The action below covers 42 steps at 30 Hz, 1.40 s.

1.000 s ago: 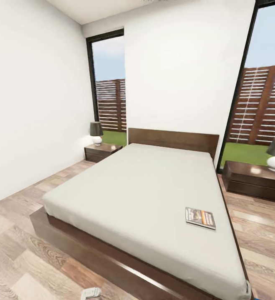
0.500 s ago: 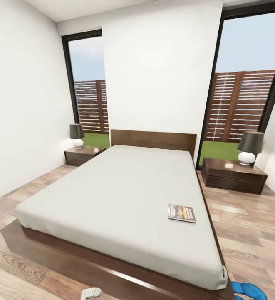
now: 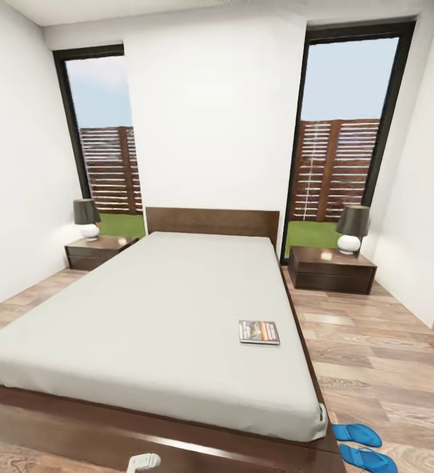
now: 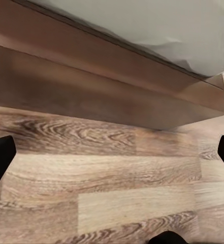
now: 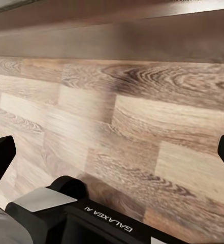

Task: In the bedroom, move the book from the bed onto either nightstand, and place the two sandals side by side next to the bed.

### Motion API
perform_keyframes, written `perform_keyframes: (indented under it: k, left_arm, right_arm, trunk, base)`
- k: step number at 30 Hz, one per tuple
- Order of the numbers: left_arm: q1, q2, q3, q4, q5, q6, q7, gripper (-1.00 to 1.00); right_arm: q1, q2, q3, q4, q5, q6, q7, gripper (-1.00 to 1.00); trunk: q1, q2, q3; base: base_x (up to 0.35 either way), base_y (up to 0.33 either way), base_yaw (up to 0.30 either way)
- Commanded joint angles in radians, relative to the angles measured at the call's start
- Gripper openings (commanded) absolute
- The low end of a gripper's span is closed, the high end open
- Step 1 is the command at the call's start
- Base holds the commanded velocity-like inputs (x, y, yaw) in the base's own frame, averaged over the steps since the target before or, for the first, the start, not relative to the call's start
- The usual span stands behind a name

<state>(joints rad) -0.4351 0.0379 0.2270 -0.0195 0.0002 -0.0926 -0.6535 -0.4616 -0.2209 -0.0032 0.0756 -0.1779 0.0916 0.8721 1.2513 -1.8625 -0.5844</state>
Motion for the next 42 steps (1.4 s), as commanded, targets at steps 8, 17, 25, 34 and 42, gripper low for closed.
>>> perform_keyframes:
  k: [8, 17, 25, 34, 42]
  left_arm:
    - [-0.001, 0.000, 0.002, 0.001, 0.000, -0.004, -0.003, 1.00]
    - [-0.001, 0.000, 0.001, 0.001, 0.000, -0.004, -0.003, 1.00]
    - [-0.001, 0.000, 0.000, 0.001, 0.000, -0.004, -0.003, 1.00]
    - [-0.001, 0.000, 0.000, 0.001, 0.000, -0.004, -0.003, 1.00]
    - [-0.001, 0.000, 0.000, 0.001, 0.000, -0.004, -0.003, 1.00]
  right_arm:
    - [-0.002, 0.000, 0.000, 0.003, -0.010, 0.010, 0.004, 1.00]
    - [-0.002, 0.000, 0.000, 0.003, -0.010, 0.010, 0.004, 1.00]
    - [-0.002, 0.000, 0.000, 0.003, -0.010, 0.010, 0.004, 1.00]
    - [-0.002, 0.000, 0.000, 0.003, -0.010, 0.010, 0.004, 1.00]
    - [-0.002, 0.000, 0.000, 0.003, -0.009, 0.010, 0.004, 1.00]
  trunk:
    - [0.000, -0.001, 0.004]
    - [0.000, -0.001, 0.010]
    - [0.000, -0.001, 0.015]
    - [0.000, -0.001, 0.020]
    - [0.000, -0.001, 0.020]
  base:
    - [0.000, 0.000, -0.283]
    - [0.000, 0.000, -0.283]
    - [0.000, 0.000, -0.283]
    - [0.000, 0.000, -0.284]
    - [0.000, 0.000, -0.296]
